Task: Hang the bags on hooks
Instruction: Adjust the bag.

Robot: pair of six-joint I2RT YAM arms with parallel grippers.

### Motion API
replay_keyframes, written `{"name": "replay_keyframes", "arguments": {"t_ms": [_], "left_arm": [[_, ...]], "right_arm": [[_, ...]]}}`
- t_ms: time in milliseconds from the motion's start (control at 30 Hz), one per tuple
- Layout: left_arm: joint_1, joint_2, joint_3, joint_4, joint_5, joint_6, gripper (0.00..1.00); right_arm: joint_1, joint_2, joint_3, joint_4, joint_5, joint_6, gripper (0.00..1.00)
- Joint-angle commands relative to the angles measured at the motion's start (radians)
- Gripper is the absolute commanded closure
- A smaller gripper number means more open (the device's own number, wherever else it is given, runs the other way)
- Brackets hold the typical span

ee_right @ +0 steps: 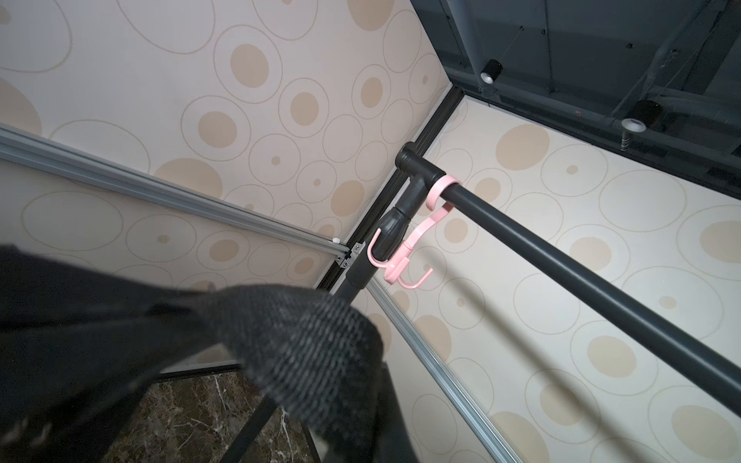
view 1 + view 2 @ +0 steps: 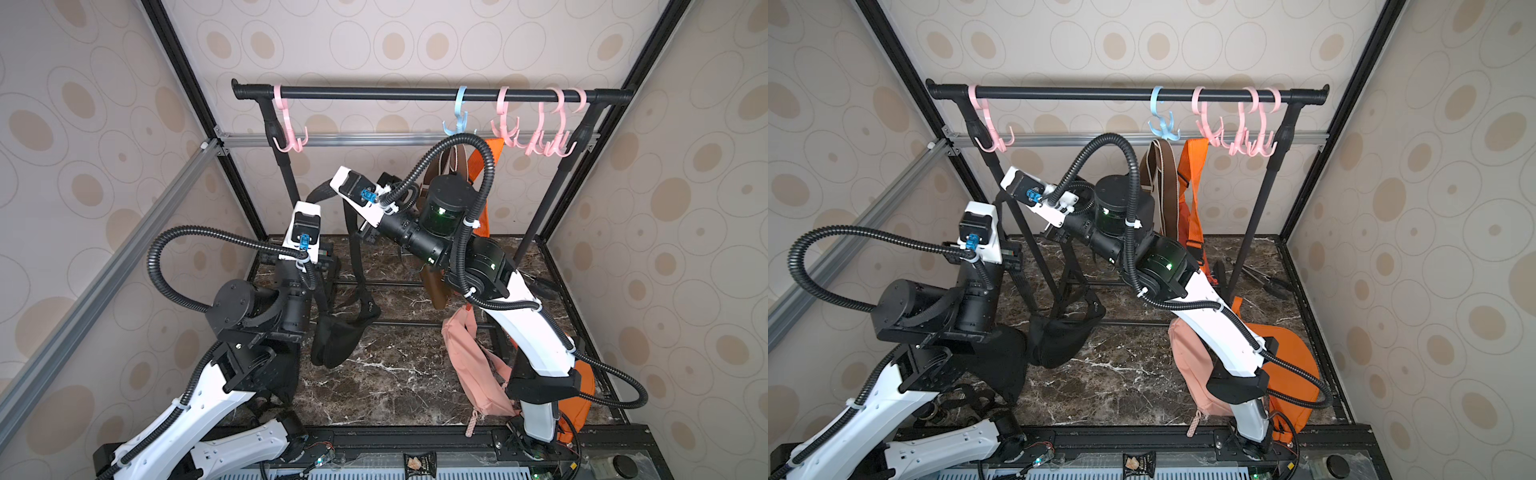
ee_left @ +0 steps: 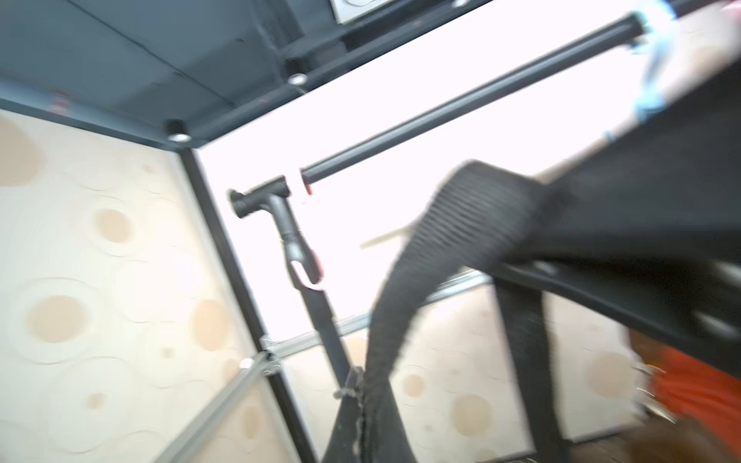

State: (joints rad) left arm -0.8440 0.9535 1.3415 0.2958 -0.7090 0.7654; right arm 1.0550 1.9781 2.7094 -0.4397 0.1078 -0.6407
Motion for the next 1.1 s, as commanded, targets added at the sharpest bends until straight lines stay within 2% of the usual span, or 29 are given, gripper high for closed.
{"name": "replay_keyframes", "arguments": {"t_ms": [0, 267, 367, 433, 500, 600, 700, 900, 1067], "left_arm": [[0.043, 0.024, 0.072, 0.2, -0.047, 0.206, 1.0], [0.125, 0.159, 0.279, 0.282, -0.048, 0.297, 1.0], [0.206, 0.2, 0.31, 0.293, -0.042, 0.286, 1.0], [0.276, 0.221, 0.329, 0.251, -0.025, 0.22, 1.0], [0.346, 0.249, 0.346, 0.206, -0.004, 0.149, 1.0], [0.421, 0.295, 0.366, 0.207, -0.001, 0.093, 1.0], [0.502, 0.341, 0.421, 0.185, -0.008, -0.033, 1.0], [0.526, 0.332, 0.455, 0.326, -0.029, -0.083, 1.0], [0.526, 0.276, 0.52, 0.215, 0.047, -0.211, 1.0]], "right_arm": [[-0.056, -0.032, -0.002, 0.003, -0.104, 0.072, 1.0], [-0.1, 0.007, 0.031, 0.052, -0.277, 0.089, 1.0], [-0.161, 0.023, 0.042, 0.088, -0.381, 0.161, 1.0], [-0.223, 0.04, 0.055, 0.13, -0.468, 0.265, 1.0], [-0.256, 0.058, 0.067, 0.172, -0.505, 0.33, 1.0], [-0.264, 0.092, 0.084, 0.189, -0.511, 0.317, 1.0], [-0.289, 0.117, 0.084, 0.217, -0.528, 0.349, 1.0], [-0.352, 0.153, 0.083, 0.311, -0.608, 0.463, 1.0], [-0.363, 0.181, 0.087, 0.415, -0.637, 0.505, 1.0]]}}
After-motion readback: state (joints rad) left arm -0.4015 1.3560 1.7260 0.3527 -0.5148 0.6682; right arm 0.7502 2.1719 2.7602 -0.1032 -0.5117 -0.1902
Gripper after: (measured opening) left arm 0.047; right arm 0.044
